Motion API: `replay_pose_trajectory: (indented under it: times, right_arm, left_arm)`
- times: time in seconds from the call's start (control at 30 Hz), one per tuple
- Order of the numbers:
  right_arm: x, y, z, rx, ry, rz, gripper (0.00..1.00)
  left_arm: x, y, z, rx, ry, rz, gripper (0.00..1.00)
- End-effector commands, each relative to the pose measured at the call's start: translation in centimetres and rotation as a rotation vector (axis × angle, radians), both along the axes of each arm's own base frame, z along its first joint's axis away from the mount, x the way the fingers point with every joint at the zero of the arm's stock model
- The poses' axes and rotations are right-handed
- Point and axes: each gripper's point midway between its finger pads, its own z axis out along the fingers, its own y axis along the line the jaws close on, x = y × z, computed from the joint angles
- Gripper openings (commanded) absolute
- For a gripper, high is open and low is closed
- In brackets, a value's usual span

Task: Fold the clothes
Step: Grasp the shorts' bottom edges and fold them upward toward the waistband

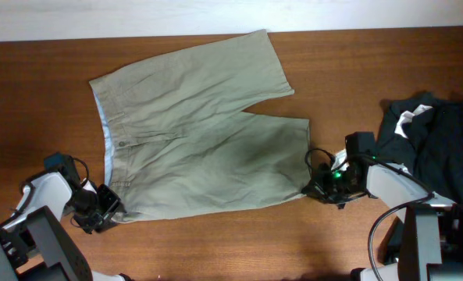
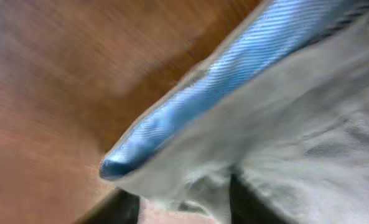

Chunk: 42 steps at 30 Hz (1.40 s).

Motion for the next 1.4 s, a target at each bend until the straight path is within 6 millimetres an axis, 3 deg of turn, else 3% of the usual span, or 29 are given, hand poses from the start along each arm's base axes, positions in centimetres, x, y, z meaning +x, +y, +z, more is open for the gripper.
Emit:
replay_pose_trajectory:
  times: [0.0, 0.07, 0.13, 0.17, 0.2, 0.3, 0.4, 0.47, 0.6, 0.63, 0.67, 0.73, 0.83, 0.93, 0.97, 1.03, 1.07, 1.13, 1.23, 1.3, 1.37]
  right_arm:
    - [1.6, 0.2, 0.9, 0.012, -0.071, 0.036, 0.04]
    - [1.7, 0.2, 0.9, 0.012, -0.073, 0.037, 0.04]
    - [1.8, 0.2, 1.0, 0.012, -0.077, 0.037, 0.04]
    - [1.8, 0.2, 1.0, 0.012, -0.079, 0.036, 0.04]
    - [1.9, 0.2, 1.0, 0.011, -0.083, 0.036, 0.04]
    - [2.2, 0.2, 1.0, 0.011, -0.095, 0.036, 0.04]
    - [2.7, 0.2, 1.3, 0.009, -0.115, 0.04, 0.04]
    - [3.5, 0.1, 2.8, -0.006, -0.162, 0.111, 0.04]
    - [5.1, -0.8, 7.6, -0.075, -0.18, 0.193, 0.04]
    - [5.3, -1.6, 8.5, -0.125, -0.172, 0.202, 0.04]
    - [5.6, -2.2, 10.1, -0.164, -0.161, 0.2, 0.04]
    - [6.3, -2.3, 12.4, -0.17, -0.177, 0.198, 0.04]
    - [6.1, -2.5, 14.6, -0.183, -0.165, 0.197, 0.04]
    - [2.9, -2.3, 17.3, -0.169, -0.077, 0.217, 0.04]
    - [1.5, -2.7, 19.3, -0.197, -0.08, 0.221, 0.04]
    - [1.6, -2.7, 21.7, -0.206, -0.149, 0.184, 0.04]
    - [3.1, -2.8, 22.4, -0.209, -0.203, 0.136, 0.04]
    - [6.9, -3.0, 23.0, -0.211, -0.315, 0.065, 0.04]
    - [15.9, -3.4, 23.6, -0.213, -0.564, -0.01, 0.04]
    - [20.2, -2.9, 21.9, -0.192, -0.622, -0.029, 0.04]
    - [24.3, -0.9, 17.9, -0.161, -0.64, -0.007, 0.04]
  left_arm:
    - [-3.5, 0.0, -2.1, 0.008, 0.149, -0.002, 0.69]
    - [-3.9, 0.0, -2.3, 0.002, 0.164, 0.066, 0.8]
    - [-4.5, -0.8, -3.0, -0.023, 0.159, 0.085, 0.81]
    - [-4.8, -1.2, -3.2, -0.032, 0.167, 0.107, 0.76]
    - [-5.1, -1.4, -3.4, -0.035, 0.176, 0.125, 0.63]
    - [-5.3, -1.6, -3.7, -0.033, 0.179, 0.14, 0.04]
    - [-5.1, -1.6, -3.6, -0.039, 0.171, 0.141, 0.0]
    - [-3.2, -1.5, -2.9, -0.077, 0.09, 0.101, 0.0]
    - [1.4, 0.9, 2.1, -0.024, -0.139, 0.006, 0.0]
    - [2.0, 1.2, 3.6, 0.002, -0.187, -0.014, 0.0]
    - [2.6, 1.6, 6.5, 0.052, -0.272, -0.043, 0.0]
    - [3.0, 1.8, 9.8, 0.118, -0.378, -0.052, 0.0]
    - [2.6, 1.6, 13.6, 0.2, -0.51, -0.063, 0.0]
    - [-0.5, -0.2, 15.1, 0.194, -0.499, -0.062, 0.0]
    - [-2.0, -1.0, 16.0, 0.194, -0.491, -0.061, 0.0]
    - [-3.1, -0.5, 18.3, 0.272, -0.505, -0.058, 0.0]
    - [-2.7, -0.1, 19.4, 0.305, -0.526, -0.061, 0.0]
    - [-1.4, 0.8, 19.5, 0.32, -0.542, -0.06, 0.0]
    - [4.3, 4.1, 18.4, 0.353, -0.602, -0.05, 0.0]
    - [7.5, 5.9, 16.6, 0.358, -0.61, -0.05, 0.0]
    - [11.4, 7.3, 14.0, 0.329, -0.646, -0.06, 0.0]
